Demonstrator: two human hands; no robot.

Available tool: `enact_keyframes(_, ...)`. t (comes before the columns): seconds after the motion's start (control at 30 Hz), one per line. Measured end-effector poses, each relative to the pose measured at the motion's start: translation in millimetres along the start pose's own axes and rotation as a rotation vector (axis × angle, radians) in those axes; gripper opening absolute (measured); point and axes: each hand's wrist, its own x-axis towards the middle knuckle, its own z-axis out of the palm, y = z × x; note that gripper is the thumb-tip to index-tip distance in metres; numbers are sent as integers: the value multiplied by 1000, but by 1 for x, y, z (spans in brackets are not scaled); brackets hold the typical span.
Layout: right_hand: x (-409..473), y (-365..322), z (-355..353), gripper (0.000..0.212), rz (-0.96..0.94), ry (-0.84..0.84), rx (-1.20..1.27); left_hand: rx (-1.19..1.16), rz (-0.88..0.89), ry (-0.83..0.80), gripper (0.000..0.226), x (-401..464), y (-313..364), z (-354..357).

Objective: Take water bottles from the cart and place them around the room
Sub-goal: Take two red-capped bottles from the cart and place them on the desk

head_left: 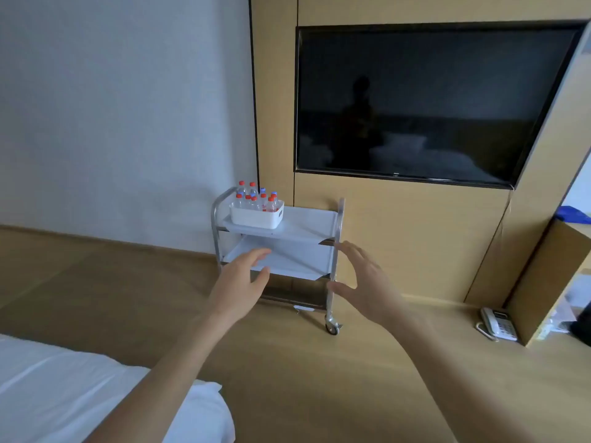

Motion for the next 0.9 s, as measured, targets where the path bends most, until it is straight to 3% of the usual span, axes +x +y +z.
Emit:
enact_keyframes(0.4,45,29,24,64,-11,-29,117,50,-65,80,38,26,-4,34)
enact_keyframes(0.63,118,34,61,65,-35,-83,102,97,-143,88,37,88,-67,31)
enact_keyframes(0.9,260,34,120,67,-39,-130,2,57,-156,86,41,204,-161,36)
